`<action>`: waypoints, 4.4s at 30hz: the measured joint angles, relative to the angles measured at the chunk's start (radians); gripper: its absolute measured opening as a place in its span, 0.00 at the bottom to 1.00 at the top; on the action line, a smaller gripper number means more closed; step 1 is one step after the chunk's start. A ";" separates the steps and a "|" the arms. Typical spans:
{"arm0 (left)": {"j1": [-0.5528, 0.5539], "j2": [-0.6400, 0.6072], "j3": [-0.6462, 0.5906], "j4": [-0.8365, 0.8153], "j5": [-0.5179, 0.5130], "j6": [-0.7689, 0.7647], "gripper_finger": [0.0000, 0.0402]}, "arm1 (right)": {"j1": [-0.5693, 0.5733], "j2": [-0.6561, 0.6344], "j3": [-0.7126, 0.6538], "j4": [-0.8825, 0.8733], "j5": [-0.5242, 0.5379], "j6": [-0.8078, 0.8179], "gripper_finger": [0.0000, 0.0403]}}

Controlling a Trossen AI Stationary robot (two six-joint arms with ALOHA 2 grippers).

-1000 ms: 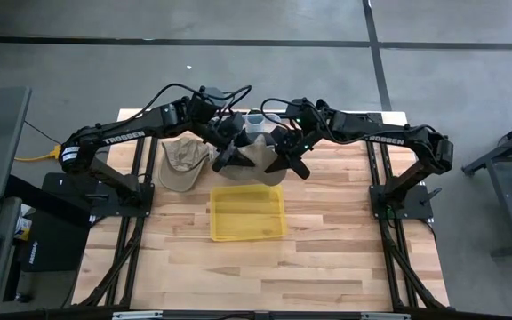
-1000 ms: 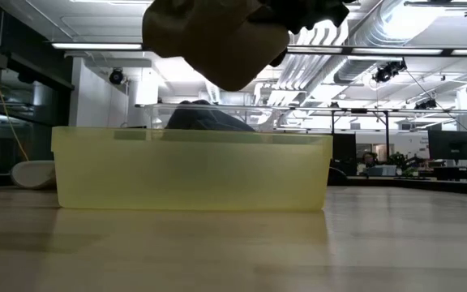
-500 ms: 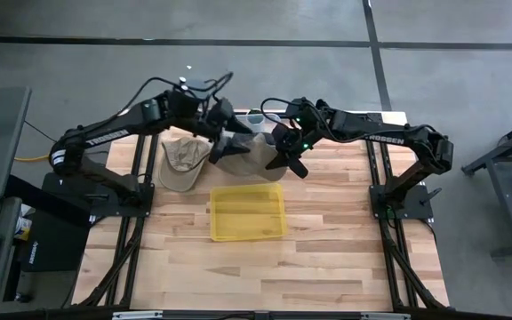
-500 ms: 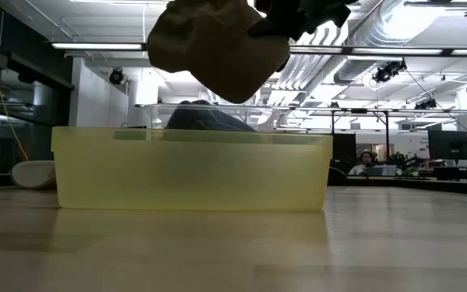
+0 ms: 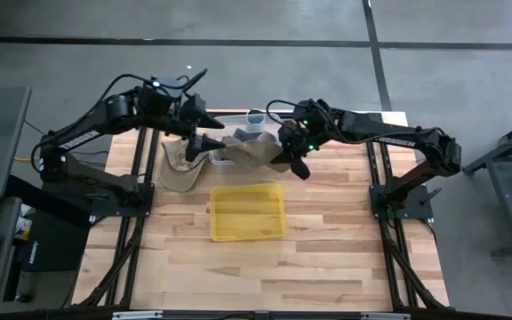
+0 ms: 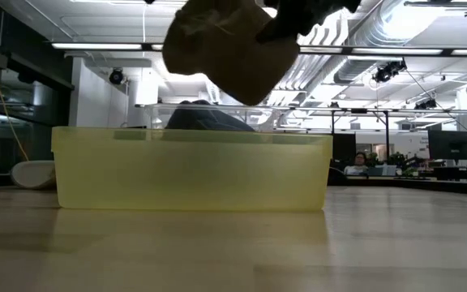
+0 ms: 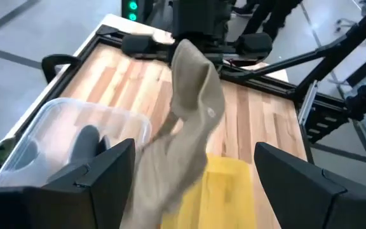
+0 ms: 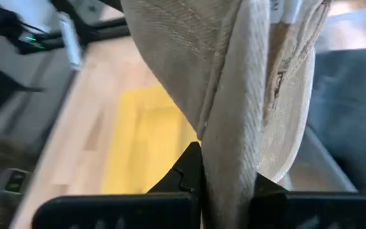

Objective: Pick & Place hat
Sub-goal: Put the right brown cap into the yellow bin, then put the brown cap into the yellow bin

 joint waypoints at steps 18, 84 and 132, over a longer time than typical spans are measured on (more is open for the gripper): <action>0.000 -0.259 -0.351 0.153 -0.024 -0.164 0.75 | 0.260 -0.073 0.000 -0.118 0.692 0.010 0.01; 0.000 -0.596 -0.676 0.323 0.039 -0.438 0.75 | 0.777 0.638 0.559 -0.704 1.161 0.708 0.01; 0.000 -0.596 -0.676 0.323 0.027 -0.442 0.75 | 0.697 0.633 0.514 -0.433 0.893 0.316 0.48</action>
